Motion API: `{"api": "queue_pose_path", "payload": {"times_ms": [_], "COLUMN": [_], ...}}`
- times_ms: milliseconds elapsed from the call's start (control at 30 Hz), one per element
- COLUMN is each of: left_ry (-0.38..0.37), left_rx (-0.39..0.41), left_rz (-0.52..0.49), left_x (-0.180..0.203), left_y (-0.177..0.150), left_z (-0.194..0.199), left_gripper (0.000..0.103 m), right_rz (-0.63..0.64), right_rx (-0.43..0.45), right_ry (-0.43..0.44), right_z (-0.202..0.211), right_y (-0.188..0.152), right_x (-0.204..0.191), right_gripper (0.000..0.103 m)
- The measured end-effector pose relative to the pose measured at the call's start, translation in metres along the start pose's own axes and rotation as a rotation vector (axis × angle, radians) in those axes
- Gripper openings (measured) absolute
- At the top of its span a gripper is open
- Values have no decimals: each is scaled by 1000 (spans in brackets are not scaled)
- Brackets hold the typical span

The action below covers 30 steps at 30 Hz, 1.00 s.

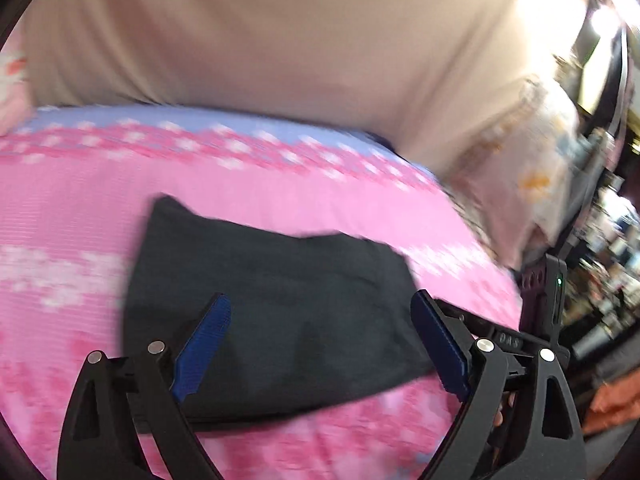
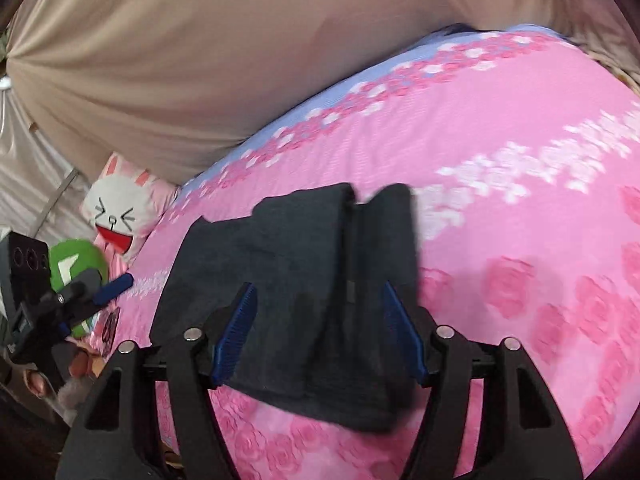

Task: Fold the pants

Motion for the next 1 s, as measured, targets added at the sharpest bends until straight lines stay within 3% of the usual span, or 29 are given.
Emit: {"api": "queue_pose_path", "payload": {"times_ms": [100, 133, 167, 200, 300, 400, 467, 533, 567, 633, 733, 833, 900, 1000], "left_ry": [117, 140, 150, 165, 192, 198, 196, 175, 159, 124, 79, 18, -27, -18], "left_rx": [34, 42, 45, 46, 54, 58, 50, 26, 17, -2, -27, -55, -93, -127], "left_rz": [11, 11, 12, 18, 53, 69, 83, 109, 111, 65, -87, -227, -317, -432], "left_x": [-20, -25, -29, -33, -51, -61, -67, -71, -70, -55, -16, 30, 65, 103], "left_y": [3, 2, 1, 0, 0, -5, -9, -14, -17, -21, -26, -38, -51, -68], "left_z": [12, 15, 14, 15, 22, 26, 21, 12, 10, 7, -4, -22, -41, -67], "left_gripper": [89, 89, 90, 90, 90, 90, 91, 91, 91, 91, 91, 91, 91, 91], "right_rz": [-2, 18, 30, 32, 93, 130, 115, 31, 2, -39, -41, 13, 24, -7], "right_rx": [-17, -14, -34, -32, 57, 118, 43, -23, 22, 26, 23, -13, -17, -2], "right_ry": [-48, -56, -52, -34, -3, -65, -159, -229, -165, -117, -52, -57, -82, 6], "right_z": [-41, -47, -50, -49, -12, 10, -14, -33, -22, -7, 9, 6, 6, 17], "right_y": [5, 8, 11, 15, 26, 24, 13, -1, -5, -11, -19, -28, -26, -18], "right_x": [-6, -14, -19, -25, -50, -53, -28, 1, 5, 8, 4, 0, 2, 4], "right_gripper": [74, 62, 28, 19, 17, 19, 45, 49, 49, 49, 51, 38, 16, 9]}}
Point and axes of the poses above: each gripper's, at about its wrist camera, not at the fingertips, and z roughly against the way its jaws point, x to its right, y to its top, the point moved 4 cm from there along -z, roughly the way its jaws point, and after that the axes turned 3 degrees about -z, right-handed, at the moved point
